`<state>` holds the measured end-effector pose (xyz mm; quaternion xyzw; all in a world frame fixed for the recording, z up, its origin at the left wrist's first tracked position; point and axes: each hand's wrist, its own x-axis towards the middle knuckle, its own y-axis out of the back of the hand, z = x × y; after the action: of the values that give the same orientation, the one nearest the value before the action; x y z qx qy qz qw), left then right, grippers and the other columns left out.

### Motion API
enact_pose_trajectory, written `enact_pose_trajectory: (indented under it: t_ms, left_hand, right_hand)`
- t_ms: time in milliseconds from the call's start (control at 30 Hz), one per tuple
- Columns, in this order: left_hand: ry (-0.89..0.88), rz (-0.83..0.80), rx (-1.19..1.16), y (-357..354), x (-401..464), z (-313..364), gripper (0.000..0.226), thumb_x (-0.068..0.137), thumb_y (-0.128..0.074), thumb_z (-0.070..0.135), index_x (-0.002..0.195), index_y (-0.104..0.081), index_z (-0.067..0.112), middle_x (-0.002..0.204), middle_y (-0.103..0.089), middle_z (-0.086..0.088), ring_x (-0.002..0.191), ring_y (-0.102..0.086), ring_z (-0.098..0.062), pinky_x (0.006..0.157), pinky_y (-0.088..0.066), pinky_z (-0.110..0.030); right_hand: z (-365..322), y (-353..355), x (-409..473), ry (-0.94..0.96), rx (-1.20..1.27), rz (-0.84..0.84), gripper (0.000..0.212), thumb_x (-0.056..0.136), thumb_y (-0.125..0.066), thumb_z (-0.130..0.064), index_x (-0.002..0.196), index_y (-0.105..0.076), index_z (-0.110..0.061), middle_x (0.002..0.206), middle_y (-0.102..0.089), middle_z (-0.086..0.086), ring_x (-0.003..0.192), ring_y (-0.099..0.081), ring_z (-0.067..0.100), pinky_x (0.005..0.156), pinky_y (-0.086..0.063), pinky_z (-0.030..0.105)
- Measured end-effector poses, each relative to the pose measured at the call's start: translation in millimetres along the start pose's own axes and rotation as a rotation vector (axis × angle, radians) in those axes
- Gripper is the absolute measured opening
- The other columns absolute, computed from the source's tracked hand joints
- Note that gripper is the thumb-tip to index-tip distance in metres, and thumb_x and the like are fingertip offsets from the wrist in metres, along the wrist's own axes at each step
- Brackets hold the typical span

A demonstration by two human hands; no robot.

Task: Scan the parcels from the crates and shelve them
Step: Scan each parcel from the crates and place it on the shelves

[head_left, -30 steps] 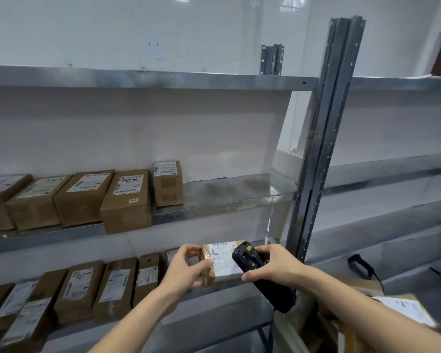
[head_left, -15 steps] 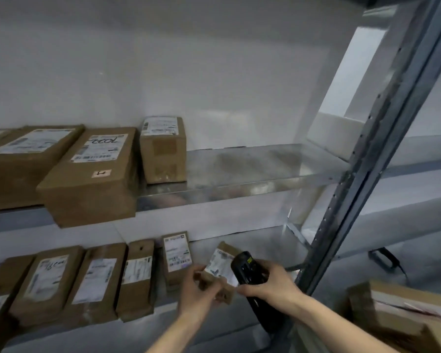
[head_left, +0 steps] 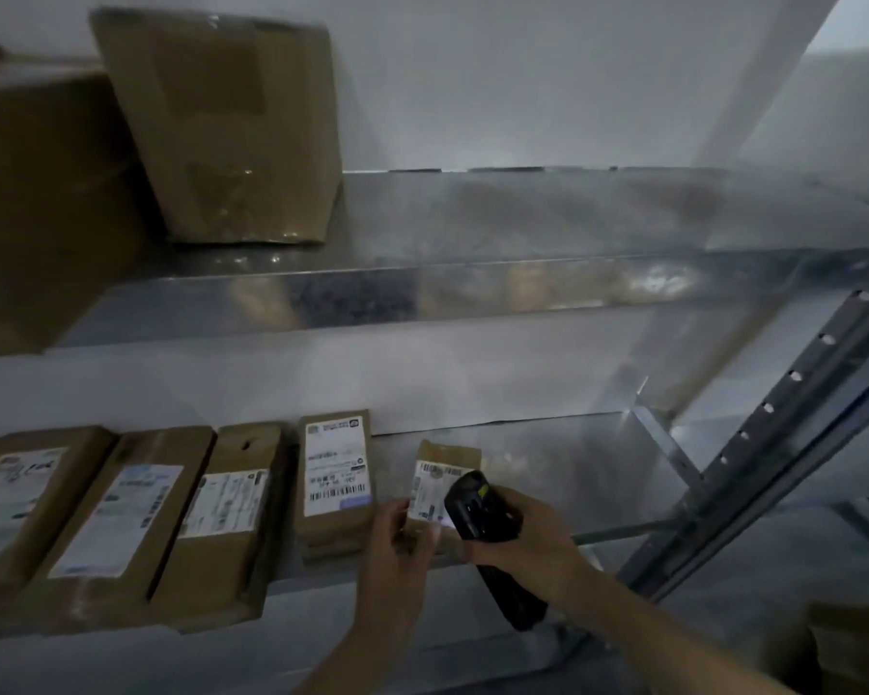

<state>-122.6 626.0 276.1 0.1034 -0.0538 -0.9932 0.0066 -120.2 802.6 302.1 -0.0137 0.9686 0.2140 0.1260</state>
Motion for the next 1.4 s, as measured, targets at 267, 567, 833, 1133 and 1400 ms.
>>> enact_pose_trajectory:
  t_ms: [267,567,833,1133,1400]
  left_hand:
    - [0.006,0.178,0.045,-27,30,-27,0.046,0.098,-0.059,0.035,0.141,-0.042,0.034,0.125,-0.058,0.013,0.107,-0.059,-0.009,0.090,-0.050,-0.025]
    - [0.000,0.346,0.076,-34,58,-29,0.051,0.100,-0.058,0.029,0.147,-0.041,0.025,0.153,-0.046,-0.004,0.136,-0.047,-0.025,0.111,-0.043,-0.042]
    - [-0.003,0.369,0.149,-31,69,-26,0.059,0.099,-0.058,0.032,0.153,-0.037,0.019,0.160,-0.036,-0.002,0.147,-0.032,-0.023,0.118,-0.032,-0.036]
    - [-0.038,0.373,0.132,-30,67,-16,0.057,0.101,-0.057,0.023,0.153,-0.037,0.017,0.156,-0.040,-0.005,0.144,-0.034,-0.020,0.109,-0.032,-0.025]
    - [-0.075,0.361,0.147,-28,53,-1,0.057,0.101,-0.057,0.028,0.154,-0.037,0.018,0.156,-0.041,0.001,0.143,-0.038,-0.021,0.118,-0.035,-0.044]
  right_hand:
    - [28,-3,54,0.000,0.019,-0.118,0.062,0.072,-0.095,-0.020,0.127,-0.069,-0.032,0.110,-0.076,-0.014,0.093,-0.070,-0.005,0.073,-0.054,0.012]
    - [13,-6,94,0.073,-0.067,-0.190,0.060,0.072,-0.093,-0.033,0.127,-0.069,-0.037,0.114,-0.074,-0.016,0.105,-0.068,0.001,0.086,-0.054,0.018]
    - [8,-7,109,0.106,-0.105,-0.193,0.053,0.070,-0.092,-0.031,0.119,-0.071,-0.037,0.107,-0.075,-0.018,0.097,-0.068,-0.004,0.078,-0.052,0.011]
    - [2,-8,110,0.091,-0.033,-0.183,0.052,0.072,-0.094,-0.025,0.118,-0.073,-0.035,0.103,-0.076,-0.019,0.092,-0.067,-0.010,0.075,-0.052,0.009]
    - [-1,19,80,0.044,0.005,-0.142,0.051,0.074,-0.093,-0.019,0.119,-0.073,-0.032,0.104,-0.075,-0.013,0.088,-0.071,0.002,0.067,-0.052,0.012]
